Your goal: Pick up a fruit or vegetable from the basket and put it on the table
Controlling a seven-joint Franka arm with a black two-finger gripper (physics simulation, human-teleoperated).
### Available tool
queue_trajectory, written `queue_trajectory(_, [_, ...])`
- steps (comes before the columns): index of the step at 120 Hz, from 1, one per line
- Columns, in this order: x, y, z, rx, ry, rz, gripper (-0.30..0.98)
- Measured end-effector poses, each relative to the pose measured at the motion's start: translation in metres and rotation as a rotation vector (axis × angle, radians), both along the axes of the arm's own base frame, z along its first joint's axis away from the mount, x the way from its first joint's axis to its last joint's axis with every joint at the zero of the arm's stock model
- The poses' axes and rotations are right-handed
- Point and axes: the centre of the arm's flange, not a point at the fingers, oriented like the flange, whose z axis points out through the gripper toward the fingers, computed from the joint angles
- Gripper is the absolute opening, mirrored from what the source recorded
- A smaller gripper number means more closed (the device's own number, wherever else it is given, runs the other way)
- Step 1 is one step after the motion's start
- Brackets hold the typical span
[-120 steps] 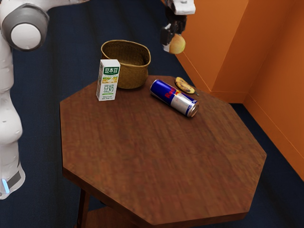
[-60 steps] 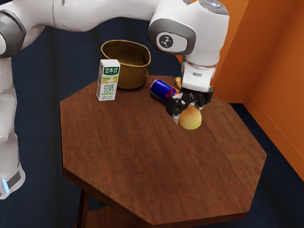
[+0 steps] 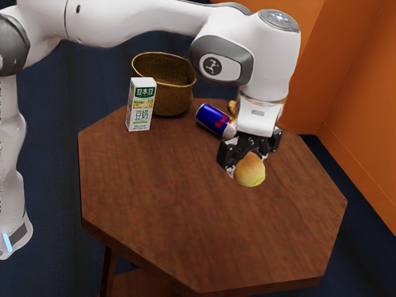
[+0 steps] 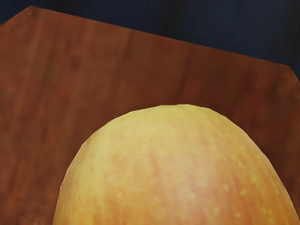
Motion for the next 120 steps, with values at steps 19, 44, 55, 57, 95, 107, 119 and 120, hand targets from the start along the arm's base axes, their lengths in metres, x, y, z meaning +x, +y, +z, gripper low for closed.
queue_trajectory(19, [0.045,0.122,-0.002,-0.004,-0.001,0.238,0.27])
queue_trajectory(44, [0.056,0.322,-0.004,-0.006,-0.003,0.600,0.27])
queue_trajectory(55, [0.046,0.381,-0.006,-0.006,0.000,0.708,0.27])
queue_trajectory(57, [0.044,0.388,-0.006,-0.006,0.000,0.722,0.27])
queue_trajectory(95, [0.070,0.319,-0.009,-0.020,0.001,0.598,0.27])
queue_trajectory(107, [0.111,0.266,-0.009,-0.048,0.004,0.482,0.27])
queue_trajectory(119, [0.090,0.249,-0.011,-0.007,0.026,0.467,0.27])
queue_trajectory(120, [0.087,0.247,-0.011,-0.004,0.028,0.465,0.27])
